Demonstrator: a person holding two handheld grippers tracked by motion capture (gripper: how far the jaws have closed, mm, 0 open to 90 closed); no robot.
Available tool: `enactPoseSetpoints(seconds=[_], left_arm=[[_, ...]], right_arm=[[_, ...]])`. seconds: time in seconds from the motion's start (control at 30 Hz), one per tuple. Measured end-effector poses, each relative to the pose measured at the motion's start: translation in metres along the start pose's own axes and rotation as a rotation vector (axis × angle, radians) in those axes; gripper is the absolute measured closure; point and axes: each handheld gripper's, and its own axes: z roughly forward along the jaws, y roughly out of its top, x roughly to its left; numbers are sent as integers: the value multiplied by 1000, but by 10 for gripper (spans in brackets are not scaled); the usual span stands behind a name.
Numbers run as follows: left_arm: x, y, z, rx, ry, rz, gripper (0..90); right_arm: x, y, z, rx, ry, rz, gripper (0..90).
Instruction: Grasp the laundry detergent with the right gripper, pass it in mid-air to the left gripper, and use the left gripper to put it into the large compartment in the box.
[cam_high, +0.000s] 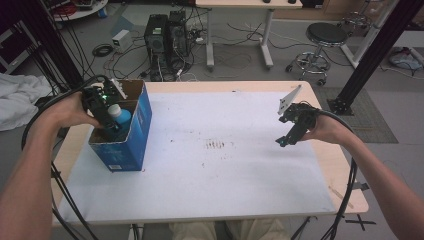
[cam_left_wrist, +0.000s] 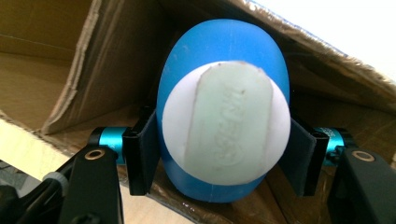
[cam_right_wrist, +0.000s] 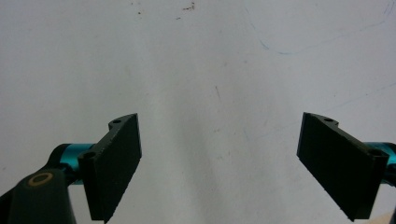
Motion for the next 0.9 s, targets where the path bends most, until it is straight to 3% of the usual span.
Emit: enactPoseSetpoints(seconds=[0.67,0.9], left_arm=[[0,3,6,6,1,-14,378],[0,6,6,43,9,-5,367]], right_arm=[[2,2,2,6,1,-7,130],[2,3,3,9,5,-11,130]])
